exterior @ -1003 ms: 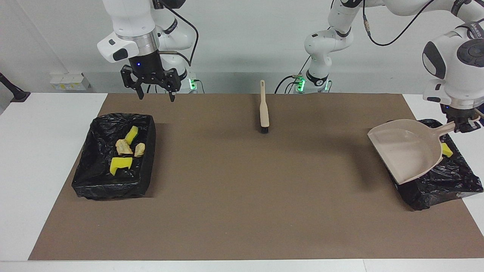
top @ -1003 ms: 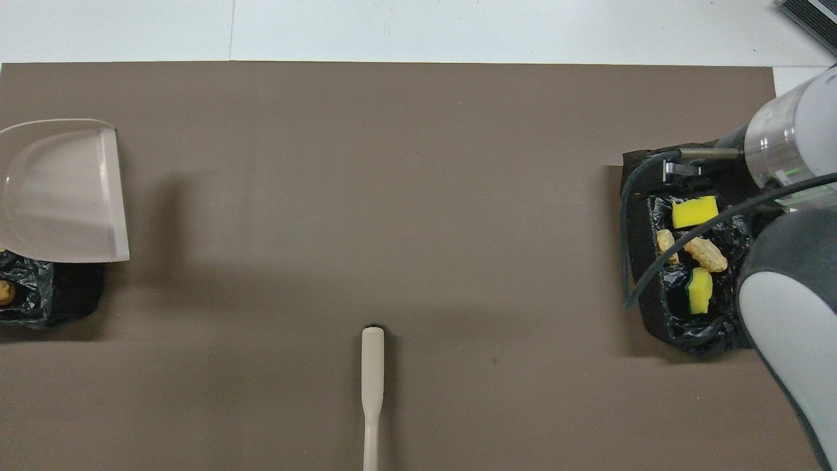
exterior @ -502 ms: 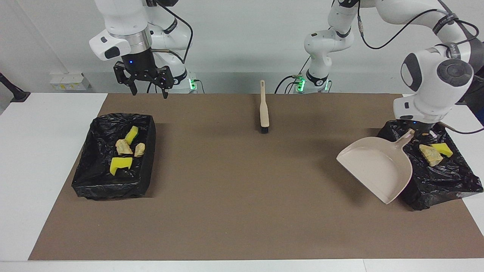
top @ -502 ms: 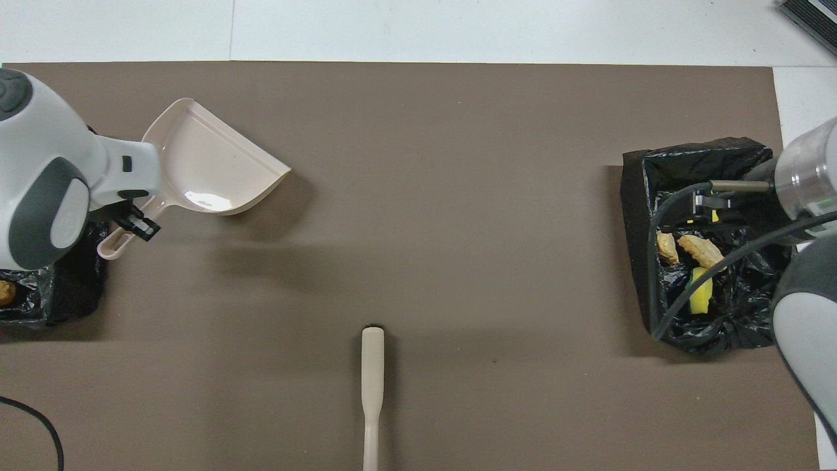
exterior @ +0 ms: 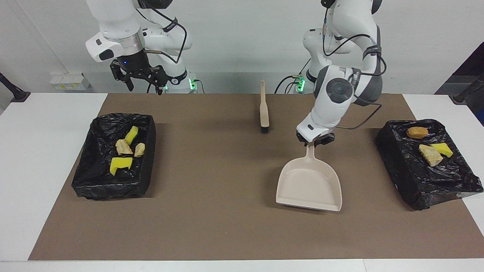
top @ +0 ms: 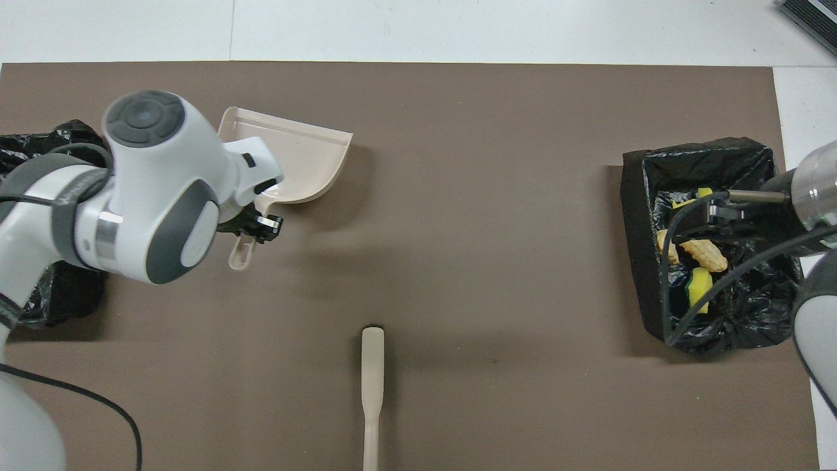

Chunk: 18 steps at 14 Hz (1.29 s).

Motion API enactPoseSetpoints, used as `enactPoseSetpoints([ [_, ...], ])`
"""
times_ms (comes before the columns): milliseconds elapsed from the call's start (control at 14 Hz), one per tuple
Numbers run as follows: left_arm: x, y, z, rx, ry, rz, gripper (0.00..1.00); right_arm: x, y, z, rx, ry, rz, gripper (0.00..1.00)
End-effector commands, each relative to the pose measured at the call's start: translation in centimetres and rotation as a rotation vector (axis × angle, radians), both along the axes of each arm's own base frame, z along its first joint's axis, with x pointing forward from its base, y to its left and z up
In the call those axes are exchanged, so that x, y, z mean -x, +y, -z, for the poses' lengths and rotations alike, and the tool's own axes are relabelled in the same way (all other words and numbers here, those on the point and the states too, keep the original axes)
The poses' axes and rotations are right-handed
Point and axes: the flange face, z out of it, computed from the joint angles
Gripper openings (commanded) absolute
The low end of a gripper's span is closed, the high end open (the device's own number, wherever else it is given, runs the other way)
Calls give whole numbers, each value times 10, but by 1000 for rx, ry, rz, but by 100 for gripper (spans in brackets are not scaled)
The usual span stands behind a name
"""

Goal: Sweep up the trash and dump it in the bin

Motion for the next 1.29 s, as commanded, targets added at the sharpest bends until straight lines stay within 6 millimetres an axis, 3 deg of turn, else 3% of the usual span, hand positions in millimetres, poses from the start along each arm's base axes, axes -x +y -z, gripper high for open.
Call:
enactPoseSetpoints([
  [0,8,-36,15,48,-21,-96,0,4,-3,0,-24,-21,-25,100],
  [143,16,-65,34,59,-33,-113,0,4,-2,0,-24,-19,-27,100],
  [358,20,-83,59,52,-27,-144,0,3,-2,0,-25,-22,-27,100],
  [430,18,-78,56,51,-26,-155,21,4,-2,-1,-26,-24,-26,100],
  [502,18,-74,46,46,-25,-172,99,3,-2,0,-26,-22,-26,100],
  [788,-5,-16,-20,50,-61,-245,100,0,0,-1,-35,-44,-28,100],
  [1075,-36,91,-69,70,-125,-283,100,0,-1,-1,-35,-43,-26,100],
  [1218,-40,147,-94,72,-141,-226,100,-1,-1,0,-36,-46,-27,100],
])
